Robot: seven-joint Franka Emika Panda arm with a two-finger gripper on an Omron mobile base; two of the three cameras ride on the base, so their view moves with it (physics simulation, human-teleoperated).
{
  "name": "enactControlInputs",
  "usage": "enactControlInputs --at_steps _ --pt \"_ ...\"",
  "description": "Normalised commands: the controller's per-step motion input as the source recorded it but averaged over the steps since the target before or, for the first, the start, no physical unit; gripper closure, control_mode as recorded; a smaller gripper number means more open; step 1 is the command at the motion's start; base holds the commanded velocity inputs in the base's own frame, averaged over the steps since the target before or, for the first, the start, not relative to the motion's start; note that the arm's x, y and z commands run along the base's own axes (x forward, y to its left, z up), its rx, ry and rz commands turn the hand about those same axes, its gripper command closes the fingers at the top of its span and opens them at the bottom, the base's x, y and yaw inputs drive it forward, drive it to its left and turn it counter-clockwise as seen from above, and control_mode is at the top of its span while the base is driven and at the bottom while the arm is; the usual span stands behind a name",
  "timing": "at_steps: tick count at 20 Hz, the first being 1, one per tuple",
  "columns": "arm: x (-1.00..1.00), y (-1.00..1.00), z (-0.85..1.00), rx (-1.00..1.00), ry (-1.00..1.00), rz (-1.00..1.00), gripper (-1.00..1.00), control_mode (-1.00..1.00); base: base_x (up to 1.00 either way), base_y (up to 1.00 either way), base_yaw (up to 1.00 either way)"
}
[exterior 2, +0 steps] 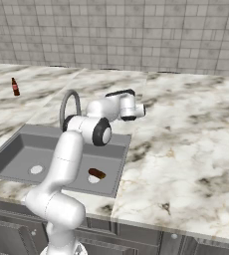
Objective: Turn on the sink faucet. Then move the sweet potato from the counter to the sink. Turn off the sink. Move the vegetable from the sink to the pot next to the stove. Finally move the pot to the front right burner.
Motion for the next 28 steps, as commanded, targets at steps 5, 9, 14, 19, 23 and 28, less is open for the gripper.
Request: enactControlInputs --at_steps 5,9,14,19,23,28 --pt "0.00 0.16 -0.01 0.00 0.00 0.00 -1.00 -1.00 0.00 0.00 0.00" --pt "0.00 0.14 -0.06 0.00 0.00 0.00 -1.00 -1.00 0.00 0.00 0.00" --pt "0.00 0.06 -0.12 0.00 0.00 0.00 -1.00 -1.00 0.00 0.00 0.00" --pt "0.00 0.04 -0.09 0.00 0.00 0.00 -1.00 -1.00 0.00 0.00 0.00" --pt "0.00 0.08 -0.10 0.00 0.00 0.00 -1.00 -1.00 0.00 0.00 0.00" --pt "0.00 0.08 -0.03 0.00 0.00 0.00 -1.00 -1.00 0.00 0.00 0.00"
